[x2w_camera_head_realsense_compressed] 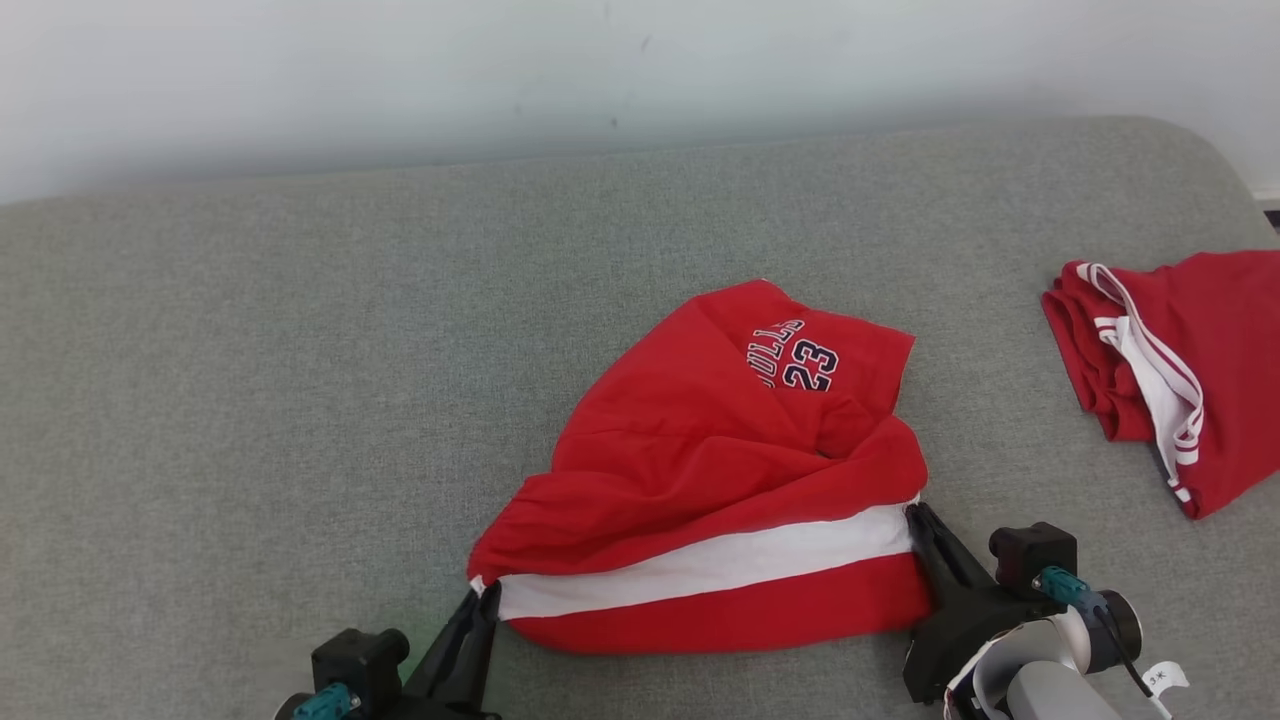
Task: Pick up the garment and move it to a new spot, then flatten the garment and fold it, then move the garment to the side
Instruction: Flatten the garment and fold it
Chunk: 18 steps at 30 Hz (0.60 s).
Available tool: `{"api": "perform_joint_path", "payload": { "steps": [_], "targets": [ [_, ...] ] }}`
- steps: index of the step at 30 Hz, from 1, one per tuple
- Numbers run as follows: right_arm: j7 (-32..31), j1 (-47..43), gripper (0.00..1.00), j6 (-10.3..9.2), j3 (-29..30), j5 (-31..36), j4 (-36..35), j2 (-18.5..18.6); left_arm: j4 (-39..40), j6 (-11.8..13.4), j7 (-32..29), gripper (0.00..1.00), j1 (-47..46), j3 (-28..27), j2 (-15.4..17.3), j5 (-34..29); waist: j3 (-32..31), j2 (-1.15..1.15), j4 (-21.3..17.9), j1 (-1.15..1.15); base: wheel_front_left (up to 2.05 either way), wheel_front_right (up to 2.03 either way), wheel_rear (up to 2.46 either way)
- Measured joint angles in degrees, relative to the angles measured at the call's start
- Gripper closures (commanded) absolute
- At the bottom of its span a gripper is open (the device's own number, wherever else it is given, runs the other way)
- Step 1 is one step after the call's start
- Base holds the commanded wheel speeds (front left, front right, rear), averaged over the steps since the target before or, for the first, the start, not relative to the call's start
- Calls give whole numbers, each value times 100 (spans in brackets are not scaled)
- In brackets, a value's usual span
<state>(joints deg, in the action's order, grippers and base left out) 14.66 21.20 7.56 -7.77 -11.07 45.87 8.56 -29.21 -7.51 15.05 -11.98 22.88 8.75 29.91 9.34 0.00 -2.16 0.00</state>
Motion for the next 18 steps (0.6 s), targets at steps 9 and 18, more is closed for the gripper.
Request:
{"api": "perform_joint_path", "payload": {
  "steps": [9, 18],
  "targets": [
    [33, -59, 100, 0, 14, -302, -665, 112, 270, -1, 0, 100, 27, -170, 62, -146, -280, 0, -13, 0, 0, 0, 0],
    [32, 29, 100, 0, 9, -869, -2250, 177, 906, -4, 0, 100, -725, -125, 932, -318, -877, 0, 10, -1, 0, 0, 0]
  ]
}}
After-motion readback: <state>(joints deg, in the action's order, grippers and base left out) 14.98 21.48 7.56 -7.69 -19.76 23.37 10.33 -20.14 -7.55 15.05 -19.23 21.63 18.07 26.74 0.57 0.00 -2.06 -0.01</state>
